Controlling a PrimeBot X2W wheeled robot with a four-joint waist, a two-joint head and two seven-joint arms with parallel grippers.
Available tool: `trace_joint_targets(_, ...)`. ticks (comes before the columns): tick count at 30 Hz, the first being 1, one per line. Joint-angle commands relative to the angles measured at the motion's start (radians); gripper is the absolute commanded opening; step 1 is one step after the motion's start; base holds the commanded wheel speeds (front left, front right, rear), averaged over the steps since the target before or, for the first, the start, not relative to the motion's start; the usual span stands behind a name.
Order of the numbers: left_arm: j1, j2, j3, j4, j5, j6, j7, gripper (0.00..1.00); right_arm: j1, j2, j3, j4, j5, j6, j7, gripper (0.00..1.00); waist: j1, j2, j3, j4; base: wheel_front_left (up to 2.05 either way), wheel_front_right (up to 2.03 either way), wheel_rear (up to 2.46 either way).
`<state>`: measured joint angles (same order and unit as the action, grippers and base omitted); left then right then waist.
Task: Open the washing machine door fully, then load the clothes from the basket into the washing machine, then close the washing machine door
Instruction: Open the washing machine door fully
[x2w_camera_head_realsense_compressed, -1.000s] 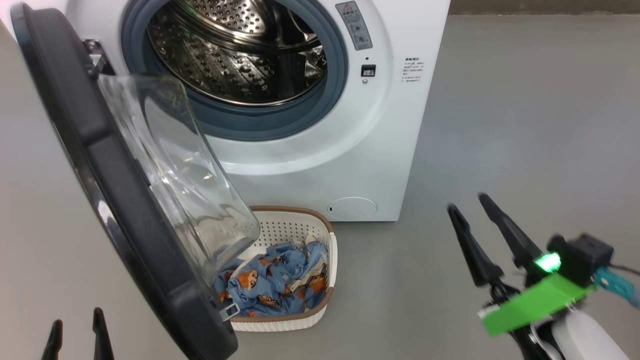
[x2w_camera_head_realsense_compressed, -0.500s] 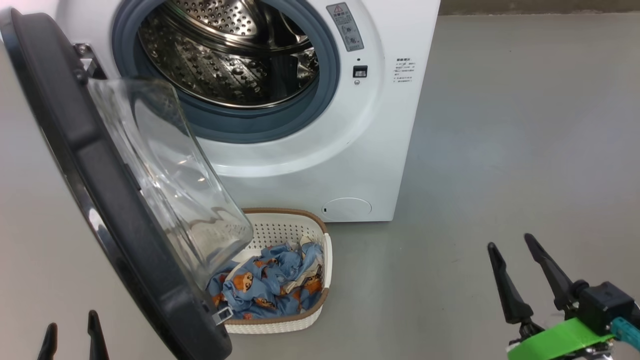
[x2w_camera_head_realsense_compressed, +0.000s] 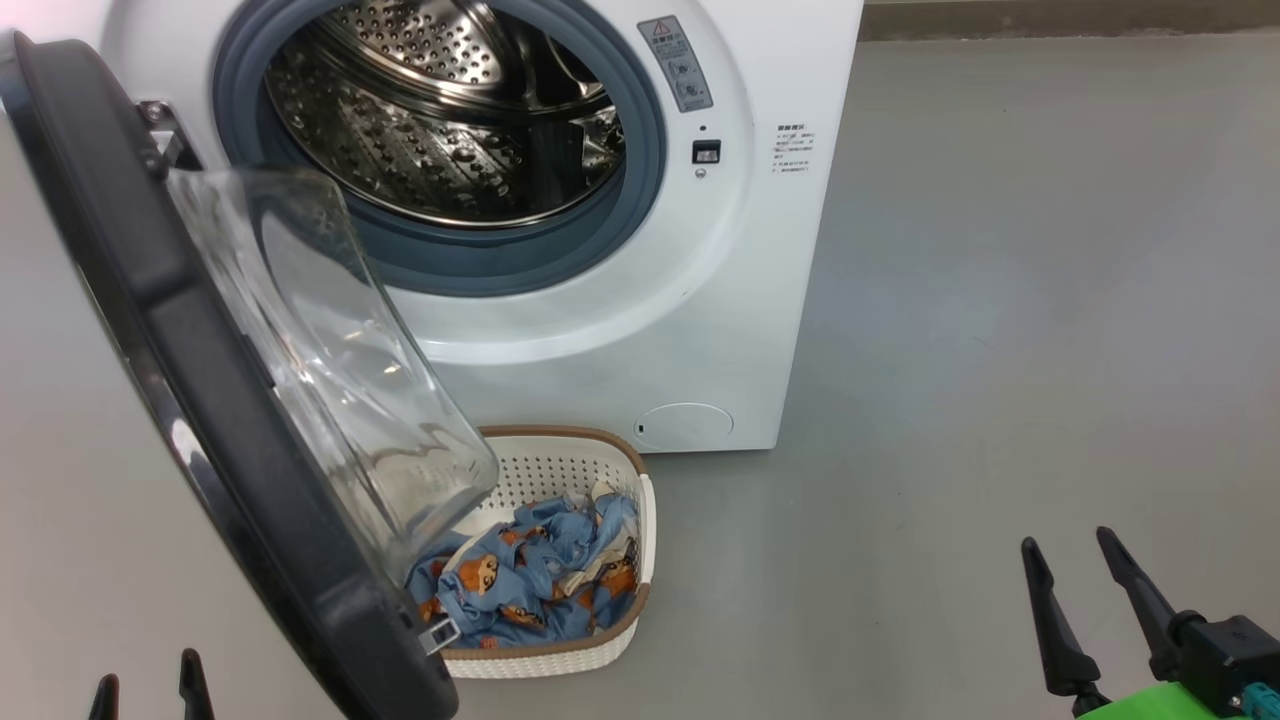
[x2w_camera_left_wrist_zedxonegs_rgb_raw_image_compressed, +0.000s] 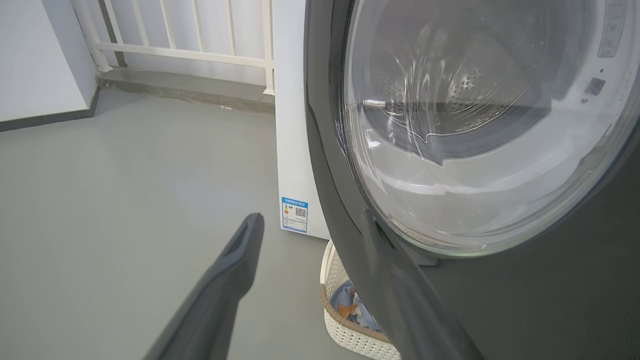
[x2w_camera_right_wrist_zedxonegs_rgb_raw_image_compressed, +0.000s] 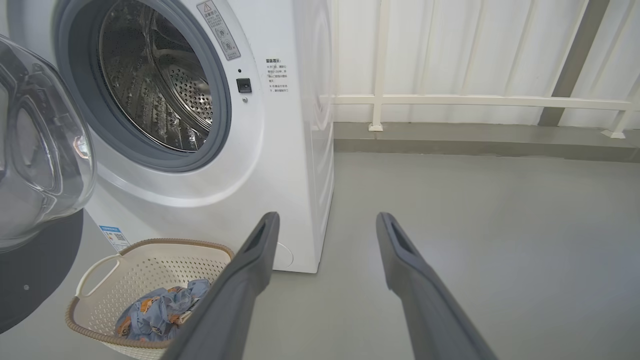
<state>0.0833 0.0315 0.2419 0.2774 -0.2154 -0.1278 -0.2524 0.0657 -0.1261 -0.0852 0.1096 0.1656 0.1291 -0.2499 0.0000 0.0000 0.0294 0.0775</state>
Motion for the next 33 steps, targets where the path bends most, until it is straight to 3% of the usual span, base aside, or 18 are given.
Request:
trace_joint_targets(1,-0.008,0.019,0.028,-0.024,0.004,-0.003,-0.009,1.0,-0.001,-0.01,0.007,-0.015,-0.015,0.002,-0.012,1.0,0.0,0.0,-0.002,-0.002,0.0,0.0,0.0)
trace_joint_targets(33,-0.003,0.019,0.031,-0.026,0.004,-0.003,-0.009,1.0,0.002,-0.007,-0.014,0.025,-0.035,0.002,-0.012,1.0,0.0,0.0,-0.015,0.005,0.0,0.0,0.0)
